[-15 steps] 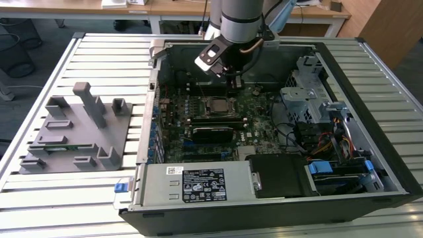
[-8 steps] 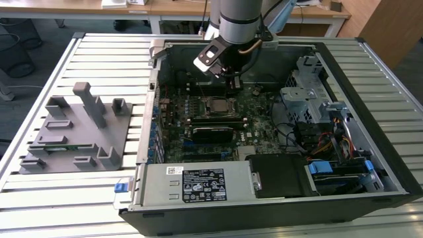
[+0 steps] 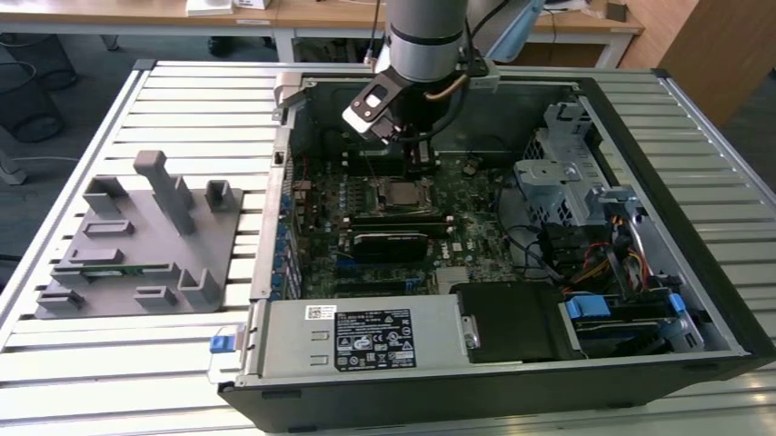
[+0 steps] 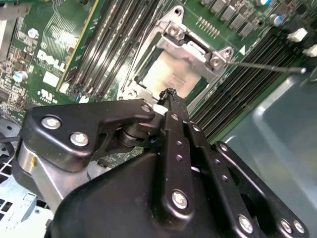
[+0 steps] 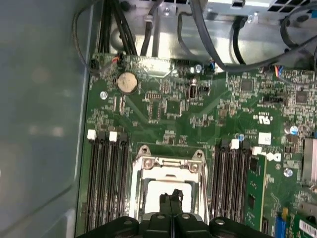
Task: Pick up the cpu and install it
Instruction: 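Close the cpu cover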
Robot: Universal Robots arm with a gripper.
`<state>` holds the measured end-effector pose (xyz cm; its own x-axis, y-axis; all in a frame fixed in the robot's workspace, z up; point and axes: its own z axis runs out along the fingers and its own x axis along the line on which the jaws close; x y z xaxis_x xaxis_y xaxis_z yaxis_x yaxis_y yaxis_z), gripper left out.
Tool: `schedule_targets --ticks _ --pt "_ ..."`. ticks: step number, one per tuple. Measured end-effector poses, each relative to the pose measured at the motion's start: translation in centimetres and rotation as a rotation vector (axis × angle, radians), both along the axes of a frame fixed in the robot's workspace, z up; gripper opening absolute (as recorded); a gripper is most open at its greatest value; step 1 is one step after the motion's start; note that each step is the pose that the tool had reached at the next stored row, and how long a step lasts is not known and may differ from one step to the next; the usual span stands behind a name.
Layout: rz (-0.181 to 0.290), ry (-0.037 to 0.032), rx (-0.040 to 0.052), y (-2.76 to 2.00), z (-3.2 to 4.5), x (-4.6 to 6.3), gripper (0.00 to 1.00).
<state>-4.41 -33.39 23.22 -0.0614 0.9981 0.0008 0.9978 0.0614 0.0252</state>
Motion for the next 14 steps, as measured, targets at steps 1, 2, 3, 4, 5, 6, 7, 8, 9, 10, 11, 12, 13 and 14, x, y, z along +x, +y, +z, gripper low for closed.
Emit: schedule_targets --ticks 1,2,3,4,5,6,7,8,9,10,11,12,13,14 --pt "0.0 0.0 -0.0001 0.0 -0.01 -0.1 0.11" --pt "0.0 0.0001 -0.0001 0.0 -0.02 -0.2 0.11" --pt "0.0 0.0 0.0 0.0 -0.03 -0.3 0.11" --pt "0.0 0.0 -0.0001 0.0 -0.04 -0.3 0.11" --pt "0.0 0.0 -0.0002 0.0 -0.04 -0.4 0.11" --pt "0.0 0.0 -0.0001 0.0 -0.05 -0.4 0.11" --pt "0.0 0.0 -0.0002 0.0 -0.06 -0.4 0.11" --pt "0.0 -0.0001 -0.0001 -0.01 -0.08 -0.5 0.11" --pt "0.0 -0.0001 -0.0001 -0.01 -0.1 -0.6 0.11" --pt "0.0 -0.0001 -0.0002 0.0 -0.14 -0.8 0.11" --pt "0.0 -0.0001 -0.0001 0.0 -0.19 -0.9 0.11" --pt "0.0 -0.0001 -0.0001 0.0 -0.24 -1.2 0.11" --pt "0.0 -0.0001 -0.0001 0.0 -0.29 -1.4 0.11" --pt "0.0 -0.0001 -0.0001 0.0 -0.33 -1.5 0.11"
